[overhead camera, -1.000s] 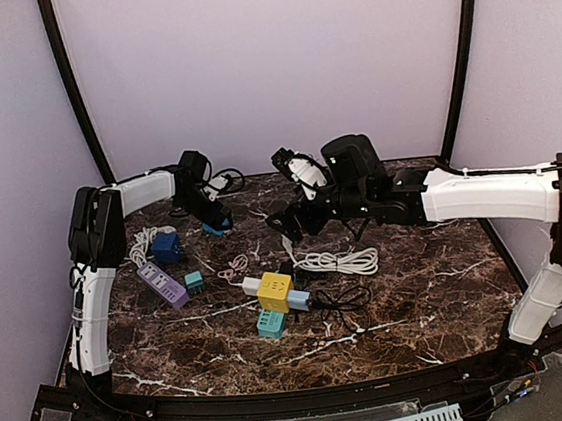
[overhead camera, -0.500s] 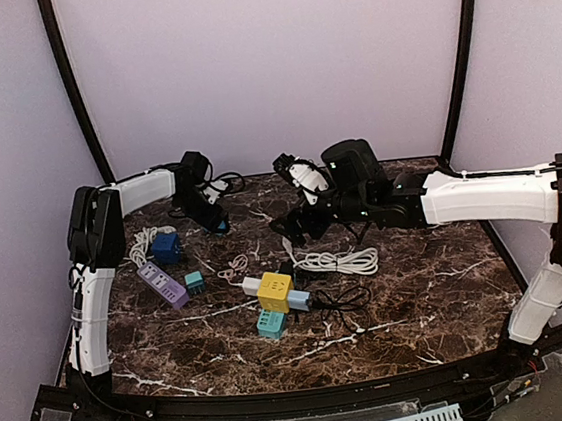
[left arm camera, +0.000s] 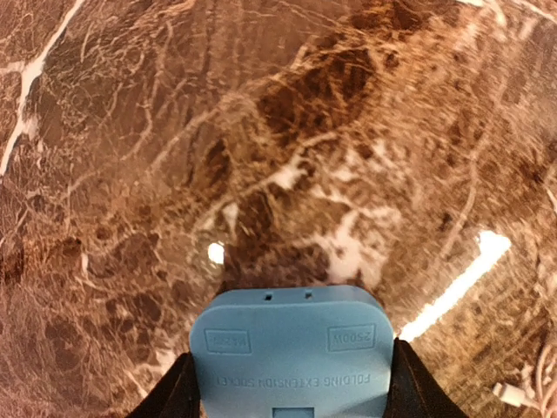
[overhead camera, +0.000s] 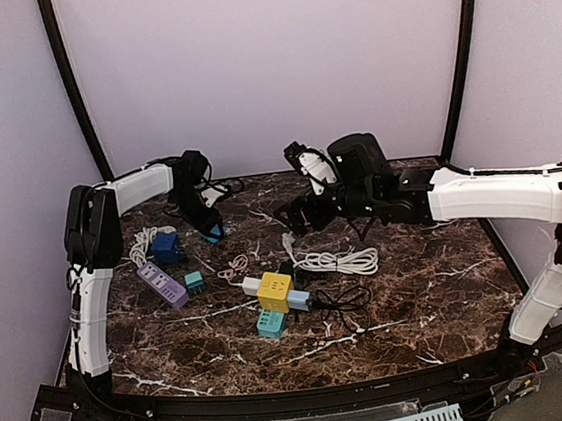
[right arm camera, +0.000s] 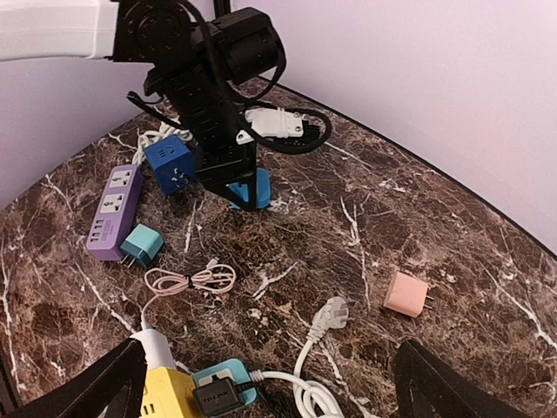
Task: Insert the plug
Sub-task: Pick up the plug from the center of the board, then adjust the socket at the center of the board.
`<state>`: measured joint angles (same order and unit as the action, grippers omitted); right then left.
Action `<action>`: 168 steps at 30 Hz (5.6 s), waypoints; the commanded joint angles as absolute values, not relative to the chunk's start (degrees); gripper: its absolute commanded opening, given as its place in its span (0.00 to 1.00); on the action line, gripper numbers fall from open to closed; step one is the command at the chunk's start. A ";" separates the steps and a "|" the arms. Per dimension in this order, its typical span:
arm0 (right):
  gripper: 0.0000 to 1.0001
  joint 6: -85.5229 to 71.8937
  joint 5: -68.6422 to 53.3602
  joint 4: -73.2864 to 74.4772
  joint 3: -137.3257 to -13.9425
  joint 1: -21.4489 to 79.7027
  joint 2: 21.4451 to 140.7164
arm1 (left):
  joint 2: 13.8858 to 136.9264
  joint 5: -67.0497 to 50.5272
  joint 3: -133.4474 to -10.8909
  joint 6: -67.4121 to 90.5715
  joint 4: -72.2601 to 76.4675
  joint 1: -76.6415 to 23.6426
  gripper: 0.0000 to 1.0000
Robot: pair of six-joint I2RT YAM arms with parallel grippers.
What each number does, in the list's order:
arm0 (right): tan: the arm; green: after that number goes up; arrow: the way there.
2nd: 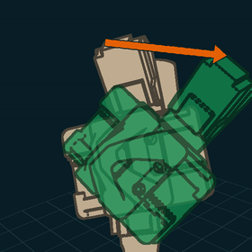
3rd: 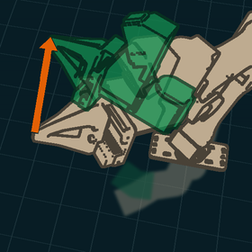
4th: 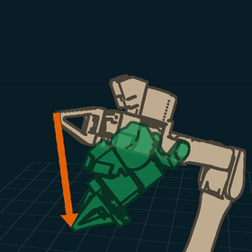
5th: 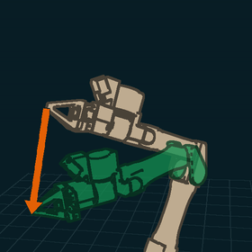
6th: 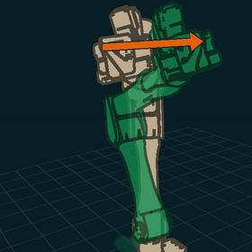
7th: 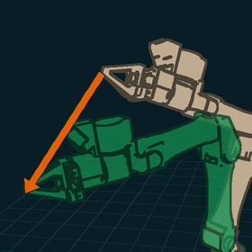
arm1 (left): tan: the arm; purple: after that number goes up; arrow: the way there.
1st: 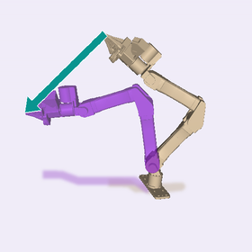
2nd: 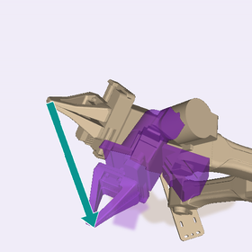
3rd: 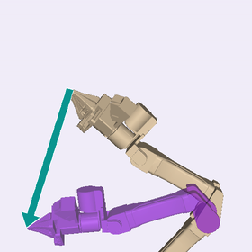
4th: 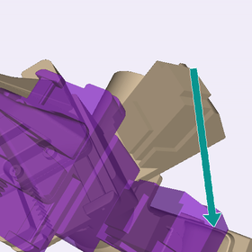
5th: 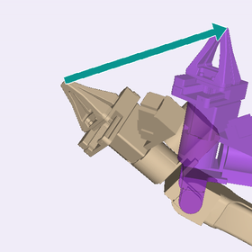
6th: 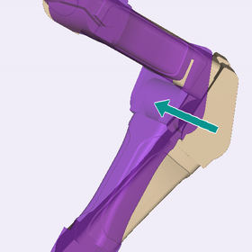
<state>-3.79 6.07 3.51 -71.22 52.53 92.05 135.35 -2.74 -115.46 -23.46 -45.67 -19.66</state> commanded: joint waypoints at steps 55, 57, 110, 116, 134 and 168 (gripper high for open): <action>0.00 -32.68 -13.21 -13.05 -62.27 52.13 81.73 | 91.59 2.37 -101.46 -23.26 -50.58 -52.34 0.99; 0.00 -28.67 -6.46 -7.94 -60.29 51.99 77.34 | 91.55 -2.71 -99.18 -20.64 -49.89 -51.72 0.99; 0.00 -21.56 12.56 12.37 -54.14 51.42 64.61 | 111.13 -10.26 -90.77 -27.79 -47.04 -52.37 0.68; 0.00 -20.75 10.64 12.33 -54.75 51.42 66.96 | 109.17 -7.86 -99.86 -29.10 -49.62 -49.60 0.93; 0.00 -22.71 7.60 10.39 -56.03 51.67 71.16 | 90.58 -13.82 -67.82 -27.72 -50.42 -50.97 0.82; 0.00 -23.00 8.76 8.83 -53.92 52.78 69.45 | 103.08 1.02 -67.11 -21.37 -29.53 -39.93 0.91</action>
